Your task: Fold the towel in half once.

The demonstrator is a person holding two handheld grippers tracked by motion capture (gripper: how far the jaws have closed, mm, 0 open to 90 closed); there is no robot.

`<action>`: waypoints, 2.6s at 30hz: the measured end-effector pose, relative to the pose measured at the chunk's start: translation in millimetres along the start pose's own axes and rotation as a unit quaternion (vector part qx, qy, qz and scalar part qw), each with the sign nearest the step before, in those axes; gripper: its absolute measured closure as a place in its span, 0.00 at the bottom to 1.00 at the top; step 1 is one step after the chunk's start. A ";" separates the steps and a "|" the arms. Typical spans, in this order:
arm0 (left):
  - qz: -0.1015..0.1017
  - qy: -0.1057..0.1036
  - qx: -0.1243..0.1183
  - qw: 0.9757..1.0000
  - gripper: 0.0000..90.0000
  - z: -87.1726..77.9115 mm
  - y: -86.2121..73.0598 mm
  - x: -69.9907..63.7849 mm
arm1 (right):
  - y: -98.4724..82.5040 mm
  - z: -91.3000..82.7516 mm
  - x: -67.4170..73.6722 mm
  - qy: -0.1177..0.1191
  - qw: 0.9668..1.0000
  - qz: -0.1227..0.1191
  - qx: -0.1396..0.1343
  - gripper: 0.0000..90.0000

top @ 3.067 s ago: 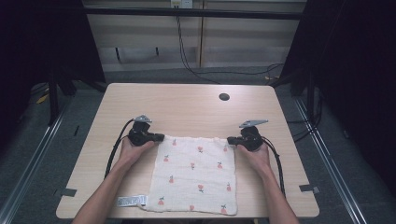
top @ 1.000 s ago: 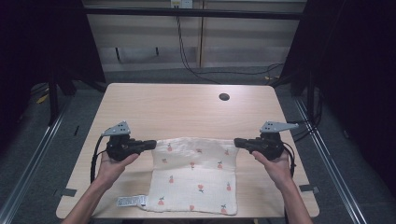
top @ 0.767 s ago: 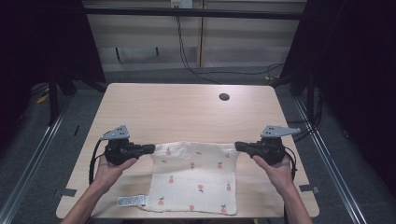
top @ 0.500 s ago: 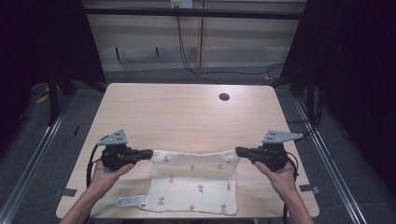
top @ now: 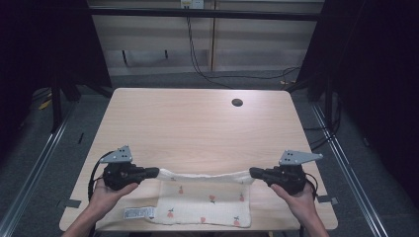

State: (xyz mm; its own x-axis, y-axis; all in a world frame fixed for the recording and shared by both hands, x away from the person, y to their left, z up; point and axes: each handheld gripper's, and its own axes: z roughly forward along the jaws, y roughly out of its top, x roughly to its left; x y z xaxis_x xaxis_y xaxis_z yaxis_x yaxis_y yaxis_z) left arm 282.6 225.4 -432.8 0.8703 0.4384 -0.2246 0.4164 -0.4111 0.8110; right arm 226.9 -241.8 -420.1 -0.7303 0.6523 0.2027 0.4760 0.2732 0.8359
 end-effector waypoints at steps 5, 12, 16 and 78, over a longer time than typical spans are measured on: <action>-0.005 -0.008 0.004 1.000 0.99 -5.0 -6.9 -3.3 | -9.6 -3.7 10.1 0.008 1.000 0.001 0.015 0.98; -0.005 -0.020 0.004 1.000 0.99 -3.2 -20.1 -13.2 | -16.0 -8.7 18.1 0.008 1.000 -0.003 0.023 0.98; -0.008 -0.021 0.008 1.000 0.99 -8.1 -30.2 -18.2 | -24.9 -5.5 25.4 0.013 0.999 -0.006 0.040 0.98; -0.024 0.031 0.057 0.998 0.63 23.9 -21.8 14.9 | -36.7 18.6 16.1 -0.037 0.996 -0.012 0.085 0.61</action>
State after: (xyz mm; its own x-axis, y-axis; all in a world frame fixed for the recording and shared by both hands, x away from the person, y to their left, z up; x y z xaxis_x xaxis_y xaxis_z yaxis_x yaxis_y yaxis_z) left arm 292.8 221.8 -466.7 0.8318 0.5072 -0.2255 0.4880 -0.4747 0.7325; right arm 206.8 -228.2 -457.0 -0.7074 0.6929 0.1397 0.5393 0.4014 0.7403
